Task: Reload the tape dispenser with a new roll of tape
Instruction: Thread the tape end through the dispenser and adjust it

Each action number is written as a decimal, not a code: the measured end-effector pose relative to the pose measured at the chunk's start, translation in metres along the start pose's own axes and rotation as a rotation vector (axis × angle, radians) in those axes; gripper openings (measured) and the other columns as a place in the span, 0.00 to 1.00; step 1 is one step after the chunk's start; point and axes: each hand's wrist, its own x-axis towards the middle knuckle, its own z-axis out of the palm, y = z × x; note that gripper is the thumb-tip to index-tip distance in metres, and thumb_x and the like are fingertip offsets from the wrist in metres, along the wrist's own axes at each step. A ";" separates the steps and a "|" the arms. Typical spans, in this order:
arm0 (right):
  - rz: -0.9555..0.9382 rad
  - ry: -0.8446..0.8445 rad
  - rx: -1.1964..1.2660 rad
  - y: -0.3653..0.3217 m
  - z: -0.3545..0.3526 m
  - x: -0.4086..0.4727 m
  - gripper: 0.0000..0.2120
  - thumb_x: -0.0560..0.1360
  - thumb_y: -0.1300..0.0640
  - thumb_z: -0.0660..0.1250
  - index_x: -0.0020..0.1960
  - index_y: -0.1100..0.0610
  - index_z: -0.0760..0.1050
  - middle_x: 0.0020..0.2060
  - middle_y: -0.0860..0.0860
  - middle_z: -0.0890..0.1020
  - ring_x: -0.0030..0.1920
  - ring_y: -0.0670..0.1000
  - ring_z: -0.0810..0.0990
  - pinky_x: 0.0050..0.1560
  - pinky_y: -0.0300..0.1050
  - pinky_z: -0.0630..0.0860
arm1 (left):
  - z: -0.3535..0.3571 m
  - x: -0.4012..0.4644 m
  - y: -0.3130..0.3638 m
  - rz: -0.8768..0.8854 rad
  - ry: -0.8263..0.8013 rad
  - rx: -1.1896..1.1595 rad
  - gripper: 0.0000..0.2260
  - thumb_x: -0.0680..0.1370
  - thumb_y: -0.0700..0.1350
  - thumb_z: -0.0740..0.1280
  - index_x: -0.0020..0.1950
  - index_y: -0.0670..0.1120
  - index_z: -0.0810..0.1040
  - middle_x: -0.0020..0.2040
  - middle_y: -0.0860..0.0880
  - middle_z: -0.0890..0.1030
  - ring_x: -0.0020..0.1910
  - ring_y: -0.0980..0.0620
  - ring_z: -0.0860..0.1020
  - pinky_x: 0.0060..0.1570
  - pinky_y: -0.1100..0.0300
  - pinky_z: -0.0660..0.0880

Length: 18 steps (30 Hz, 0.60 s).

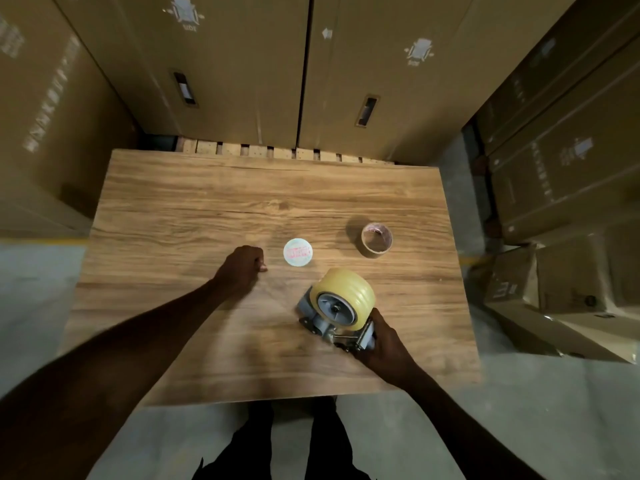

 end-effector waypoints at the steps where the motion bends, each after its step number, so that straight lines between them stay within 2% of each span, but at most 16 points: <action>1: 0.003 -0.003 0.003 0.000 0.000 0.001 0.32 0.73 0.58 0.80 0.72 0.55 0.69 0.58 0.43 0.84 0.57 0.45 0.86 0.57 0.52 0.82 | 0.001 -0.001 -0.001 0.012 -0.001 0.018 0.03 0.76 0.34 0.67 0.47 0.36 0.80 0.50 0.38 0.82 0.53 0.39 0.79 0.50 0.52 0.72; 4: 0.001 -0.010 0.016 -0.001 0.000 0.002 0.32 0.73 0.55 0.80 0.72 0.54 0.70 0.58 0.43 0.84 0.57 0.47 0.86 0.57 0.51 0.82 | 0.002 -0.004 -0.002 0.057 -0.027 0.091 0.03 0.78 0.36 0.66 0.50 0.38 0.78 0.52 0.38 0.80 0.54 0.39 0.78 0.55 0.48 0.74; 8: -0.001 -0.018 0.034 -0.005 0.000 0.002 0.34 0.72 0.52 0.80 0.73 0.52 0.69 0.59 0.42 0.84 0.58 0.44 0.85 0.58 0.49 0.82 | 0.003 -0.008 -0.004 0.071 -0.045 0.063 0.07 0.76 0.31 0.62 0.52 0.39 0.72 0.51 0.40 0.79 0.52 0.45 0.84 0.54 0.46 0.79; 10: -0.002 -0.017 0.041 -0.005 0.001 0.000 0.33 0.72 0.50 0.80 0.72 0.51 0.69 0.58 0.41 0.85 0.57 0.44 0.85 0.57 0.49 0.82 | 0.005 -0.009 -0.004 0.075 -0.023 0.077 0.07 0.77 0.31 0.62 0.53 0.40 0.71 0.52 0.41 0.77 0.51 0.46 0.84 0.53 0.45 0.79; 12: -0.002 -0.014 0.044 -0.005 0.003 -0.001 0.31 0.72 0.49 0.80 0.71 0.50 0.70 0.57 0.41 0.85 0.56 0.44 0.86 0.55 0.48 0.82 | 0.006 -0.009 -0.005 0.074 0.003 0.082 0.07 0.77 0.32 0.63 0.53 0.40 0.71 0.52 0.42 0.76 0.50 0.45 0.84 0.51 0.48 0.79; 14: -0.003 -0.011 0.041 -0.008 0.004 -0.002 0.32 0.72 0.51 0.80 0.71 0.44 0.69 0.58 0.38 0.85 0.57 0.42 0.85 0.56 0.41 0.82 | 0.006 -0.009 -0.005 0.081 0.007 0.095 0.06 0.78 0.32 0.63 0.52 0.41 0.72 0.52 0.42 0.77 0.50 0.45 0.84 0.48 0.52 0.77; 16: -0.004 0.002 0.034 -0.011 0.006 -0.004 0.34 0.72 0.53 0.80 0.71 0.38 0.67 0.59 0.38 0.84 0.58 0.41 0.85 0.56 0.35 0.80 | 0.007 -0.010 -0.005 0.086 0.001 0.063 0.08 0.77 0.31 0.62 0.52 0.41 0.72 0.52 0.43 0.77 0.51 0.47 0.84 0.49 0.51 0.78; 18: -0.016 0.022 0.038 -0.013 0.006 -0.007 0.35 0.73 0.55 0.80 0.71 0.35 0.66 0.59 0.39 0.84 0.58 0.41 0.85 0.56 0.37 0.81 | 0.009 -0.011 -0.005 0.084 0.027 0.039 0.10 0.75 0.30 0.61 0.52 0.41 0.73 0.52 0.43 0.77 0.51 0.46 0.84 0.52 0.49 0.79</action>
